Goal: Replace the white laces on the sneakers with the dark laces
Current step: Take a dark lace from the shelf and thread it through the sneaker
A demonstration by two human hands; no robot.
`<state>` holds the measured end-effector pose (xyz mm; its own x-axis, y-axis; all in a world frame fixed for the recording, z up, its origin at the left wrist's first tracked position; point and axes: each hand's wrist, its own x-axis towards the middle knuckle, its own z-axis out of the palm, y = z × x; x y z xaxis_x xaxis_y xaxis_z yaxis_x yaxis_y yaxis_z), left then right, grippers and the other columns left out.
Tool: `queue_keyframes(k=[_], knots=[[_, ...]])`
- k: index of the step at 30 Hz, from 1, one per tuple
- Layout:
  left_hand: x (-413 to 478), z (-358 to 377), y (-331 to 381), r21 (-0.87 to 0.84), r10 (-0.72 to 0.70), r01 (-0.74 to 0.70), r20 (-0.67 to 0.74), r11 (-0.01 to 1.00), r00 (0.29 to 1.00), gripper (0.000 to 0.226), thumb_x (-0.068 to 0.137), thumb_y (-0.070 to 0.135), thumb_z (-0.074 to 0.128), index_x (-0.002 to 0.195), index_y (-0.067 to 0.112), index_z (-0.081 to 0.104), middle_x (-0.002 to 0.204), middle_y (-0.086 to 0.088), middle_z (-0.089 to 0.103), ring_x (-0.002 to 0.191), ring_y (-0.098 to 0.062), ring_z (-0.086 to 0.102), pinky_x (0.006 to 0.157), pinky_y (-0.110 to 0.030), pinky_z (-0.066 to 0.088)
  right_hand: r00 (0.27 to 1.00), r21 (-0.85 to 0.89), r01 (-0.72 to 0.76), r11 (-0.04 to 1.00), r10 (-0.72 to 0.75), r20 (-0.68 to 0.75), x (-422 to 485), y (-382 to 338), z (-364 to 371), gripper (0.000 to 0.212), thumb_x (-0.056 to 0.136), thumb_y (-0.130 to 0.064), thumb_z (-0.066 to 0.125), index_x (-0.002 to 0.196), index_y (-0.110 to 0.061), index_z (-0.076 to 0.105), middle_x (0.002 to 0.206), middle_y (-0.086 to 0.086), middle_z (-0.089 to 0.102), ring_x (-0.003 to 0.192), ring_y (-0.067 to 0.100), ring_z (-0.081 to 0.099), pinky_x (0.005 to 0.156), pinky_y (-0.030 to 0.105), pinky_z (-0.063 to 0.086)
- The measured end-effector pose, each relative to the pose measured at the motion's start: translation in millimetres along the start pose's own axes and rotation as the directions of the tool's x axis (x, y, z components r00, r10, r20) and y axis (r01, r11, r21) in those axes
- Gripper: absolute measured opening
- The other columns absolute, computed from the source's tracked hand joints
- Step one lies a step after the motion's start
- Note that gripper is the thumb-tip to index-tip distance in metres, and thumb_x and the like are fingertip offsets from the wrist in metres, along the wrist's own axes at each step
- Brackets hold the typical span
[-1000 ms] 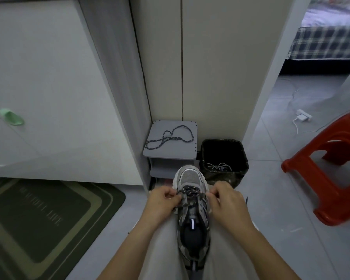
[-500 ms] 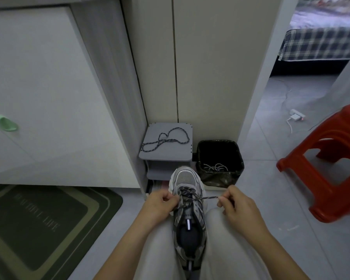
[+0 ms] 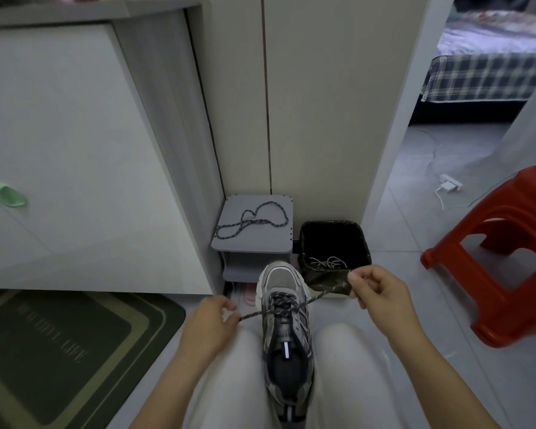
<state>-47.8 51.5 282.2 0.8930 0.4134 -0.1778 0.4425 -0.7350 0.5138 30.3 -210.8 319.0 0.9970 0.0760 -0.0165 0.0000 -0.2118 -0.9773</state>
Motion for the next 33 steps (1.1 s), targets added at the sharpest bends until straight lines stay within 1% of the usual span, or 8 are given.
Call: queue_keyframes(k=[5, 8, 13, 17, 22, 24, 26, 33], knots=[[-28.1, 14.5, 50.8, -0.226, 0.269, -0.294, -0.135, 0.929, 0.954, 0.008, 0.085, 0.021, 0.064, 0.089, 0.028, 0.064, 0.089, 0.014, 0.056, 0.08, -0.003, 0.054, 0.078, -0.022, 0.046, 0.994, 0.185, -0.053, 0.981, 0.034, 0.107, -1.2, -24.0, 5.9, 0.01, 0.093, -0.004, 0.052, 0.089, -0.002, 0.061, 0.065, 0.009, 0.062, 0.043, 0.003, 0.046, 0.041, 0.01, 0.037], [-52.4, 36.2, 84.6, -0.459, 0.305, -0.205, 0.153, 0.864, 0.94, 0.011, 0.086, 0.021, 0.064, 0.094, 0.028, 0.062, 0.078, 0.013, 0.058, 0.065, 0.003, 0.054, 0.069, -0.018, 0.047, 0.976, 0.312, -0.125, 0.942, 0.06, 0.21, -2.4, -32.1, 8.5, 0.014, 0.092, 0.002, 0.049, 0.092, -0.004, 0.061, 0.075, 0.013, 0.068, 0.049, 0.006, 0.053, 0.048, 0.013, 0.046], [-72.7, 62.0, 126.8, -0.722, 0.221, 0.192, 0.436, 0.665, 0.873, 0.037, 0.088, 0.026, 0.063, 0.122, 0.028, 0.047, 0.121, 0.007, 0.053, 0.069, -0.005, 0.063, 0.053, -0.019, 0.046, 0.931, 0.478, -0.282, 0.832, 0.117, 0.346, 0.6, -39.8, 16.4, 0.023, 0.09, 0.011, 0.044, 0.088, -0.002, 0.062, 0.086, 0.013, 0.072, 0.068, 0.013, 0.066, 0.062, 0.021, 0.056], [-75.4, 60.2, 130.2, -0.74, 0.225, 0.144, 0.374, 0.657, 0.9, 0.011, 0.091, 0.021, 0.057, 0.082, 0.024, 0.061, 0.096, -0.003, 0.066, 0.058, -0.002, 0.06, 0.047, -0.018, 0.038, 0.93, 0.523, -0.312, 0.793, 0.142, 0.339, 1.4, -39.4, 19.1, 0.025, 0.09, 0.014, 0.042, 0.084, -0.001, 0.062, 0.084, 0.011, 0.072, 0.07, 0.012, 0.067, 0.058, 0.019, 0.055], [-70.7, 58.1, 118.5, -0.742, 0.222, 0.073, 0.29, 0.667, 0.931, 0.034, 0.087, 0.028, 0.063, 0.118, 0.029, 0.049, 0.114, 0.001, 0.055, 0.072, -0.011, 0.06, 0.052, -0.013, 0.042, 0.925, 0.581, -0.356, 0.732, 0.186, 0.332, 1.3, -31.7, 21.9, 0.026, 0.088, 0.014, 0.042, 0.088, 0.001, 0.064, 0.086, 0.013, 0.072, 0.069, 0.014, 0.063, 0.048, 0.017, 0.047], [-72.1, 54.3, 123.9, -0.714, 0.265, 0.061, 0.336, 0.698, 0.904, 0.012, 0.09, 0.028, 0.059, 0.094, 0.039, 0.062, 0.101, 0.0, 0.062, 0.071, -0.013, 0.058, 0.053, -0.017, 0.041, 0.935, 0.569, -0.329, 0.754, 0.177, 0.307, 1.5, -30.5, 25.8, 0.026, 0.088, 0.015, 0.042, 0.086, 0.002, 0.064, 0.084, 0.012, 0.072, 0.066, 0.014, 0.059, 0.045, 0.016, 0.043], [-72.8, 56.5, 125.5, -0.706, 0.241, 0.093, 0.36, 0.702, 0.901, 0.028, 0.093, 0.023, 0.055, 0.069, 0.034, 0.064, 0.086, -0.002, 0.064, 0.067, -0.011, 0.056, 0.051, -0.02, 0.039, 0.946, 0.544, -0.301, 0.783, 0.172, 0.276, 2.7, -32.9, 25.6, 0.026, 0.088, 0.015, 0.043, 0.084, 0.001, 0.065, 0.082, 0.011, 0.072, 0.064, 0.011, 0.058, 0.043, 0.016, 0.04], [-66.6, 47.3, 97.8, -0.719, 0.152, 0.082, 0.255, 0.69, 0.955, 0.015, 0.069, 0.034, 0.058, 0.068, 0.021, 0.067, 0.057, 0.004, 0.061, 0.045, -0.005, 0.053, 0.048, -0.02, 0.041, 0.942, 0.29, -0.256, 0.922, 0.17, 0.288, -5.8, -17.5, 13.9, 0.022, 0.088, 0.008, 0.051, 0.088, -0.004, 0.07, 0.082, 0.01, 0.067, 0.064, 0.011, 0.052, 0.046, 0.019, 0.039]])
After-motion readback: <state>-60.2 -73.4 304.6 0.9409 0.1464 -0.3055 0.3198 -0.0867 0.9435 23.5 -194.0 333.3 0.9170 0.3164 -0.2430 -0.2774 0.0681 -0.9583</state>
